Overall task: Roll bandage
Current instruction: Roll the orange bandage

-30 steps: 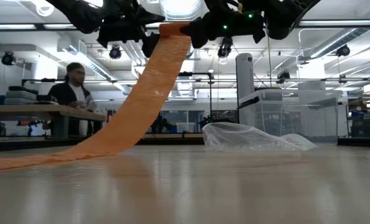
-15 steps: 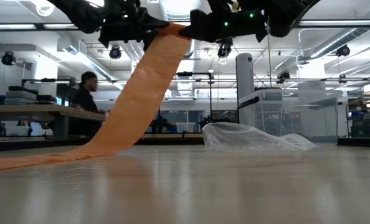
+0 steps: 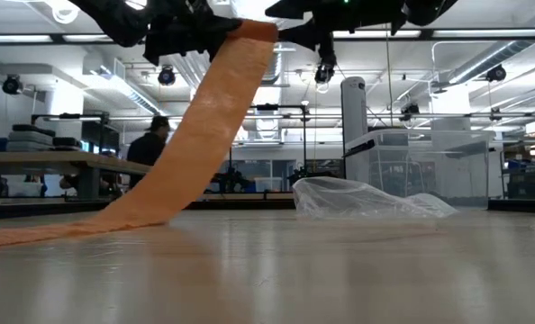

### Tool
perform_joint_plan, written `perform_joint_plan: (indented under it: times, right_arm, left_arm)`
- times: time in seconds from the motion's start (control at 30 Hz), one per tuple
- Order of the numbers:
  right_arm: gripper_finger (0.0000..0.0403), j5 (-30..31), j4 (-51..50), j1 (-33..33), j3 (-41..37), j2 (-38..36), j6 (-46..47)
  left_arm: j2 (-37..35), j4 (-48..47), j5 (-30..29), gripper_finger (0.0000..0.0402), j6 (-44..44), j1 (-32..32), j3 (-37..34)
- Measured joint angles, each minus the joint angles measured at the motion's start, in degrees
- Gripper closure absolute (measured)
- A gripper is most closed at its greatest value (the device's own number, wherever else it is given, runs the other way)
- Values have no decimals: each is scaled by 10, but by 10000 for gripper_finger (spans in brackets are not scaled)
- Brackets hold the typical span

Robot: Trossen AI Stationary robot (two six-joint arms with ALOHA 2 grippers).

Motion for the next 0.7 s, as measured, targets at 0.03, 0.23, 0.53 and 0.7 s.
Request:
perform_joint_plan:
  times: [0.03,0.23,0.53,0.7]
  right_arm:
    - [90,-1,-14,0,6,4,6]
    - [116,-31,-40,-1,26,13,39]
    - [140,-67,-98,-2,61,18,102]
    - [155,-69,-101,-1,64,21,105]
  left_arm:
    - [0,4,2,322,1,-2,0]
    - [-2,12,37,322,11,-8,0]
    - [-3,11,51,324,48,-14,0]
    - [-3,11,50,325,56,-21,0]
